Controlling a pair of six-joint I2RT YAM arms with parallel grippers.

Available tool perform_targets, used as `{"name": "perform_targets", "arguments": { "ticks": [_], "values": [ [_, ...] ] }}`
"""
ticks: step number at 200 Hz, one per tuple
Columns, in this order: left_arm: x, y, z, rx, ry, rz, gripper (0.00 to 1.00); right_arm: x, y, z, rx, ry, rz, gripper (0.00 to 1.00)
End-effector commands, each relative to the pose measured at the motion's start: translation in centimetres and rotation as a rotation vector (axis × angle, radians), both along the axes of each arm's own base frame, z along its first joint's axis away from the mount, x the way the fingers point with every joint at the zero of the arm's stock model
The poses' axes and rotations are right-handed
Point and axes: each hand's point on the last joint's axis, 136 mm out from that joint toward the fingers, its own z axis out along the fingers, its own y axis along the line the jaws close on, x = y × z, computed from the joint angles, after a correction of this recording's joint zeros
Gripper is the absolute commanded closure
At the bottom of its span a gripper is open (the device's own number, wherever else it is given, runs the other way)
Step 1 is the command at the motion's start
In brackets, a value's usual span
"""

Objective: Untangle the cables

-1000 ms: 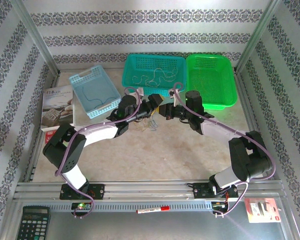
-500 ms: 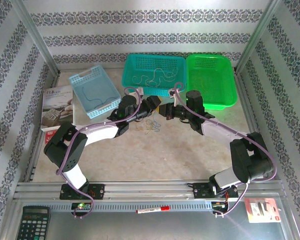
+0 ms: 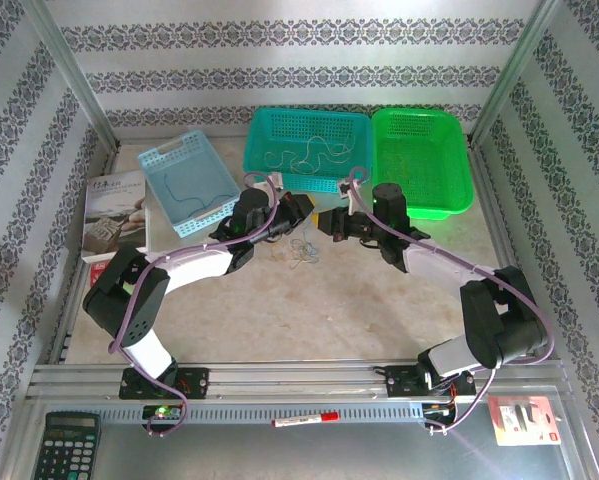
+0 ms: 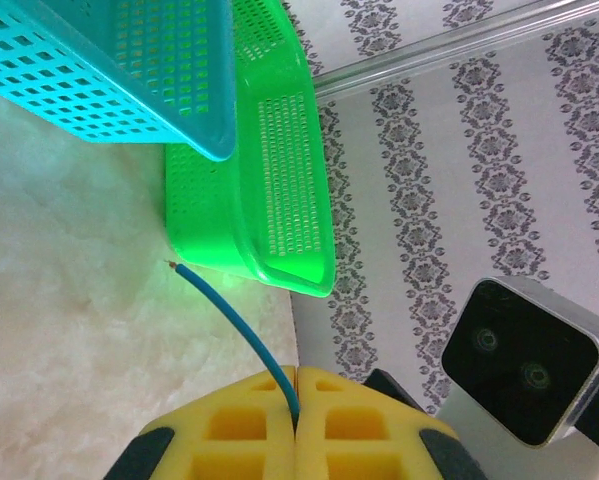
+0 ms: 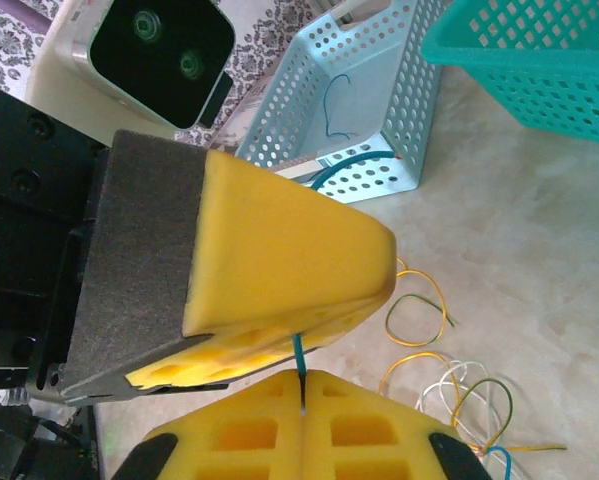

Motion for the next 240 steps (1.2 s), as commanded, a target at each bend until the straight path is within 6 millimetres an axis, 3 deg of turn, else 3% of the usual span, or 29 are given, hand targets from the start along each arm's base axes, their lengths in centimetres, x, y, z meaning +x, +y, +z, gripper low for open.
{"name": "perform_targets", "arguments": {
  "ticks": [1,21,50,92,120,156,190,217,240],
  "values": [
    [0.1,0.1,4.4,-0.018,-0.103,-0.024,1.0,-0.8,-0.1,0.3,-0.003,-0.04,0.004,0.77],
    [-0.2,-0.2,5.7,-0.038,-0.116,-0.045,1.0,-1.1,-0.4,0.0,-0.011,-0.042,-0.017,0.57],
    [-0.6,-0.8,7.4,-0.069,-0.132,-0.066,1.0,-1.2,-0.3,-0.4,-0.024,-0.054,-0.047,0.43],
    [-1.2,-1.6,9.0,-0.082,-0.148,-0.087,1.0,-1.1,0.8,-0.6,-0.039,-0.091,-0.075,0.39],
    [-1.8,-2.2,10.3,-0.104,-0.161,-0.1,1.0,0.4,0.4,-1.2,-0.054,-0.122,-0.187,0.38],
    [-2.5,-2.9,12.8,-0.143,-0.183,-0.116,1.0,2.6,-0.9,-2.6,-0.059,-0.134,-0.337,0.44],
    [-3.2,-3.2,16.2,-0.187,-0.221,-0.128,1.0,4.0,-2.2,-4.9,-0.059,-0.111,-0.452,0.67],
    [-3.6,-3.1,18.8,-0.215,-0.254,-0.134,1.0,4.4,-3.1,-7.1,-0.066,-0.076,-0.506,0.78],
    [-3.9,-2.9,20.9,-0.228,-0.286,-0.139,1.0,4.0,-3.8,-8.6,-0.084,-0.054,-0.533,0.81]
  ]
}}
